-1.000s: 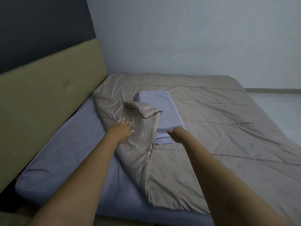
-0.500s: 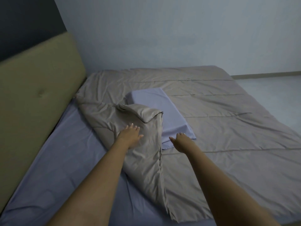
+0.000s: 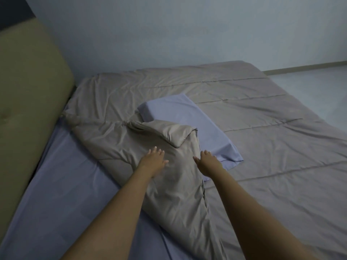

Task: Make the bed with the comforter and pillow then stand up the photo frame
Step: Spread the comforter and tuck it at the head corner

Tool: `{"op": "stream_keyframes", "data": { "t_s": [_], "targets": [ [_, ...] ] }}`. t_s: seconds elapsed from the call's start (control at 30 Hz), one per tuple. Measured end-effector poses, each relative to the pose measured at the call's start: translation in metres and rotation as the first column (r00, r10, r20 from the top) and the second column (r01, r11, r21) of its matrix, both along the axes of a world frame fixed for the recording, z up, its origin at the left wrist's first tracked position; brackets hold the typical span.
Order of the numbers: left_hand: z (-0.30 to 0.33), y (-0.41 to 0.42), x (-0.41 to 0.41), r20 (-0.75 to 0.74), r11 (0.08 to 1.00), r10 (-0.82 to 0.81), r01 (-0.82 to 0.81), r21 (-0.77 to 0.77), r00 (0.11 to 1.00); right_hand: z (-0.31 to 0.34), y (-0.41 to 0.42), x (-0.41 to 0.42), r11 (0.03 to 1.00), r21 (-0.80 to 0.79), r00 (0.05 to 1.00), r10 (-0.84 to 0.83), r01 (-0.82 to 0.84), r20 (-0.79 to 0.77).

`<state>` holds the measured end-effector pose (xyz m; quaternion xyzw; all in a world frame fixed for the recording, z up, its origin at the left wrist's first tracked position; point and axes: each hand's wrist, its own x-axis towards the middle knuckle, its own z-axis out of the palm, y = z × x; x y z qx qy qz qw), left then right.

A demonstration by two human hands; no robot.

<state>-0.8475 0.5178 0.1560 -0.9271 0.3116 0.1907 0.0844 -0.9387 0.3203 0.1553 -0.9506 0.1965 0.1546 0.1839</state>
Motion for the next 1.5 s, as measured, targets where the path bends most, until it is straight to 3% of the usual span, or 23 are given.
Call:
{"op": "stream_keyframes", "data": {
  "t_s": [0.27,0.53,0.7,0.83,0.97,1.07,1.17,1.33,1.5],
  "targets": [
    [-0.085,-0.055,0.076,0.054,0.987,0.034,-0.025,-0.157,0.998,-0.080,-0.031,0.086,1.000,-0.009,1.000,-0.005,0.006,0.017],
    [-0.153,-0.137,0.141,0.163,0.902,0.245,-0.163,-0.400,0.956,-0.165,-0.048,0.164,0.996,0.008,0.987,-0.090,0.090,0.133],
    [-0.214,-0.141,0.142,0.113,0.913,0.285,-0.233,-0.336,0.952,-0.218,-0.032,0.153,0.993,-0.053,0.965,-0.090,0.107,0.246],
    [-0.198,-0.127,0.142,0.117,0.939,0.202,-0.159,-0.305,0.972,-0.208,-0.033,0.150,0.997,0.002,0.962,-0.077,0.079,0.263],
    [-0.164,-0.075,0.112,0.089,0.962,0.138,-0.113,-0.247,0.986,-0.172,-0.024,0.125,0.985,0.165,0.956,-0.095,0.050,0.277],
    [-0.149,0.003,0.071,0.151,0.989,0.012,0.011,-0.146,0.988,-0.142,0.001,0.096,0.987,0.154,0.935,-0.105,0.055,0.338],
    [-0.145,0.098,0.020,0.070,0.999,-0.004,0.007,-0.037,0.998,-0.119,0.044,0.073,0.994,0.104,0.941,-0.043,0.009,0.334],
    [-0.113,0.236,-0.077,-0.032,0.999,0.047,-0.047,0.015,0.998,-0.100,0.149,0.039,0.967,0.049,0.947,0.234,-0.250,0.222],
    [-0.118,0.352,-0.171,-0.172,0.972,0.182,-0.150,0.183,0.968,-0.106,0.278,-0.021,0.844,0.102,0.850,0.519,-0.526,0.088]
  ]
}}
